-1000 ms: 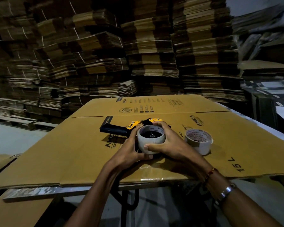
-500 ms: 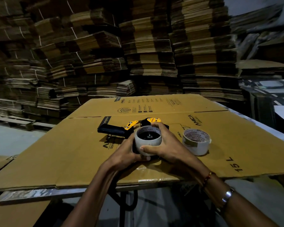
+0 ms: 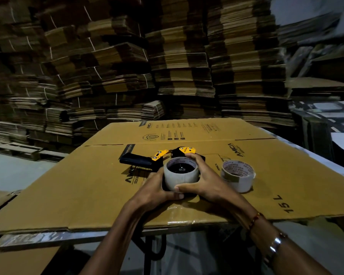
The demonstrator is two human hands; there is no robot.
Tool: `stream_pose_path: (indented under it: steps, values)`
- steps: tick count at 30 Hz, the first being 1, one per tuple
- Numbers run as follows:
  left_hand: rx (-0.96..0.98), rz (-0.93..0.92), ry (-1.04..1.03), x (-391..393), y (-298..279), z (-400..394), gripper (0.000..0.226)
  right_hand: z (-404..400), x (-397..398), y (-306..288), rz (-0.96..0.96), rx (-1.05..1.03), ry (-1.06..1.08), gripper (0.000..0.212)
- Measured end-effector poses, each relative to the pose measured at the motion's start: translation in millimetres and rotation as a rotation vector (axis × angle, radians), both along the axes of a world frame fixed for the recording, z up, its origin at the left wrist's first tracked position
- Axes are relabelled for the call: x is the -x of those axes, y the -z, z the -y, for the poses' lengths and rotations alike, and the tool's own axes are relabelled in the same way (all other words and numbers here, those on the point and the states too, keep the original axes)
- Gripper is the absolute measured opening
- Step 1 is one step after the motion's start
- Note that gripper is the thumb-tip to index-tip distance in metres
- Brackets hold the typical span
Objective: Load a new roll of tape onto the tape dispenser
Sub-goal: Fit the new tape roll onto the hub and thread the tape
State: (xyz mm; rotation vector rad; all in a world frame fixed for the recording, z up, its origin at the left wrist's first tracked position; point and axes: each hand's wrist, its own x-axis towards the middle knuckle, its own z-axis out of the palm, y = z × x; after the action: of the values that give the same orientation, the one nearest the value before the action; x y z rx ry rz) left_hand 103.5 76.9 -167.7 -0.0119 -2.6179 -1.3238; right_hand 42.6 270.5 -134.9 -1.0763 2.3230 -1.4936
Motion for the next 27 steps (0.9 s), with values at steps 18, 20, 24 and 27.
stream_pose_path:
  steps: [18, 20, 24, 27]
  values:
    - [0.116, 0.020, -0.017, 1, 2, 2, 0.114, 4, -2, -3, -0.226, -0.119, 0.025, 0.101]
    - [0.113, 0.038, -0.010, 0, 0, 2, 0.114, 3, -5, 0, -0.235, -0.105, 0.034, 0.099]
    - [0.120, 0.065, 0.010, 2, -1, 6, 0.112, 0, -8, 6, -0.215, -0.050, 0.076, 0.089]
    - [0.116, 0.068, 0.029, 3, -1, 7, 0.112, -1, -7, 5, -0.154, -0.026, 0.062, 0.091]
